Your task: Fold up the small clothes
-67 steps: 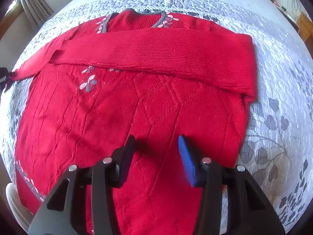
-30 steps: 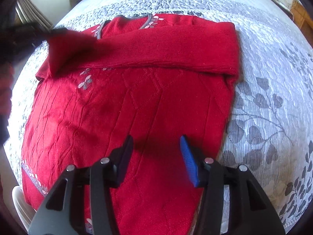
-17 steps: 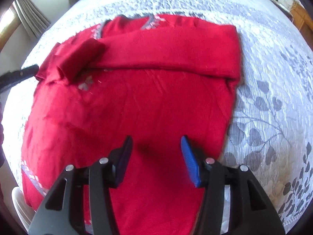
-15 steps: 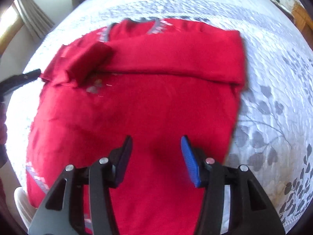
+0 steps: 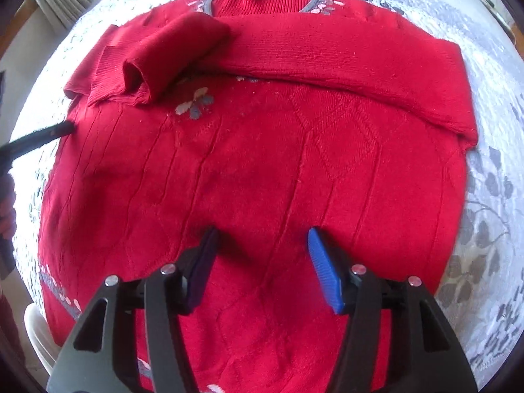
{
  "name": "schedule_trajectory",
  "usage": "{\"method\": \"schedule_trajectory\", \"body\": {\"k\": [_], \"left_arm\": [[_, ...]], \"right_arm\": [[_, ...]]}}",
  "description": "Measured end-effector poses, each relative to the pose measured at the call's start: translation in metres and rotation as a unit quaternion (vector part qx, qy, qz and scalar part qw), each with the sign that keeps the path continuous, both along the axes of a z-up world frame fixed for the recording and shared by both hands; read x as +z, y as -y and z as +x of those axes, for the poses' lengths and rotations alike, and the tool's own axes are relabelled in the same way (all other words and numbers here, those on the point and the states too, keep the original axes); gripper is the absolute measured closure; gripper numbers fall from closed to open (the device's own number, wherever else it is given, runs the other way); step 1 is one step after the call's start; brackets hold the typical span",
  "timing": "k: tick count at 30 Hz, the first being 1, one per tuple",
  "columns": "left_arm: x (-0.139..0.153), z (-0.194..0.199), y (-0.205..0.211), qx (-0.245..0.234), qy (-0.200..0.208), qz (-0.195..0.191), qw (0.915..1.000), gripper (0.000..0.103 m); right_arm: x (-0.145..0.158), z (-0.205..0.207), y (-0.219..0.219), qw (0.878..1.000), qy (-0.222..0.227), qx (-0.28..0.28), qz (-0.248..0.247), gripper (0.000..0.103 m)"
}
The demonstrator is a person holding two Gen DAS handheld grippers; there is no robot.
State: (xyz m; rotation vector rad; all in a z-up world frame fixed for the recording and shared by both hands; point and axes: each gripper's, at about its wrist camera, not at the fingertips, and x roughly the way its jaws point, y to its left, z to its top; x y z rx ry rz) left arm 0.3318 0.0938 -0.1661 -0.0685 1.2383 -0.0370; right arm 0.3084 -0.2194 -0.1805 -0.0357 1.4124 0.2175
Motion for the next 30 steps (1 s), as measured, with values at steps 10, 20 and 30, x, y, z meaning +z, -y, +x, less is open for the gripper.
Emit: {"method": "schedule_trajectory", "body": {"k": [10, 20, 30], "left_arm": [[-0.002, -0.041, -0.030, 0.014, 0.027, -0.021, 0.9993, 0.048], [0.004, -0.025, -0.051, 0.043, 0.038, -0.046, 0.9973, 0.039], [0.013, -0.018, -0.067, 0.097, 0.053, -0.024, 0.9936, 0.038]], "right_arm": [[0.051, 0.059, -0.126, 0.996, 0.018, 0.063, 0.061, 0.051], [-0.004, 0.123, -0.176, 0.998, -0.029, 0.016, 0.048, 0.052], [-0.016, 0.139, -0.205, 0.999, -0.027, 0.015, 0.027, 0.036]]}}
